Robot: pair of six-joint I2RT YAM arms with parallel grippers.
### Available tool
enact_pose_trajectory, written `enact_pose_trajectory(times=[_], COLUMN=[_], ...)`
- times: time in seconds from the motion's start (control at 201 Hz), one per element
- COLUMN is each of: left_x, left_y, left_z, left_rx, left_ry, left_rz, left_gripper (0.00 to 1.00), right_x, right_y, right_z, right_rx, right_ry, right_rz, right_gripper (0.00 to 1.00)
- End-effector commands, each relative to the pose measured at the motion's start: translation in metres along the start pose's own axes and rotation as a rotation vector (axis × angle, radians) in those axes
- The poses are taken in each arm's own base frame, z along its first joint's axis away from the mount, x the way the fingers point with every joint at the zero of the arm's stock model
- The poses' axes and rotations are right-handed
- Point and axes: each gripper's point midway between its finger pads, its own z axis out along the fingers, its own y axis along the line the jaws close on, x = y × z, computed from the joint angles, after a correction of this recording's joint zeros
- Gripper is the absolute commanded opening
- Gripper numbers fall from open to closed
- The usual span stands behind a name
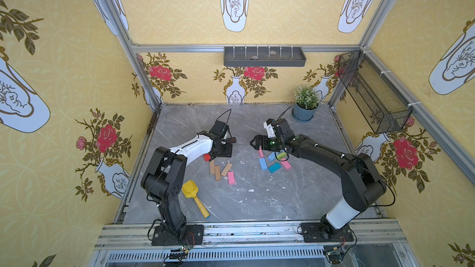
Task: Assemble the number 8 with building blocks
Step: Assemble the building block at the center of the board.
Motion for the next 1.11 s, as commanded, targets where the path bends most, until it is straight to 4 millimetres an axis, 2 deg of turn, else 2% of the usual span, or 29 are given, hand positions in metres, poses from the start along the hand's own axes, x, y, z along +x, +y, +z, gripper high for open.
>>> enact_pose_trajectory(times=[0.0,0.209,0.373,0.657,0.941,1.1], left_x=[0.002,0.0,-0.002,-0.001,-0.002,-0.003], left_y=[0.015,0.024,0.02,0.013,0.013,0.013], left_z=[0.008,0.011,0.014,0.025,0.031,0.033], left_rx=[-0.1,-0.164,-0.146,-0.112,-0.115,-0.119], left_ry=[0.031,0.023,0.031,0.056,0.063,0.064], left_rz=[-0.014,-0.025,-0.017,-0.016,-0.02,-0.032], left_gripper=[0.6,0.56,0.54,0.52,0.4,0.36], right_x=[-0.005,0.009,0.018,0.021,0.024,0.026], right_y=[-0.002,-0.019,-0.026,-0.029,-0.033,-0.035], right_z=[-0.007,-0.013,-0.011,-0.01,-0.009,-0.009], right_rx=[-0.022,-0.006,-0.002,-0.001,0.007,0.009], right_ry=[-0.038,-0.032,-0.017,-0.012,-0.005,-0.001], right_rz=[0.018,0.049,0.069,0.075,0.08,0.083], right_gripper=[0.98,0.98,0.98,0.98,0.97,0.98])
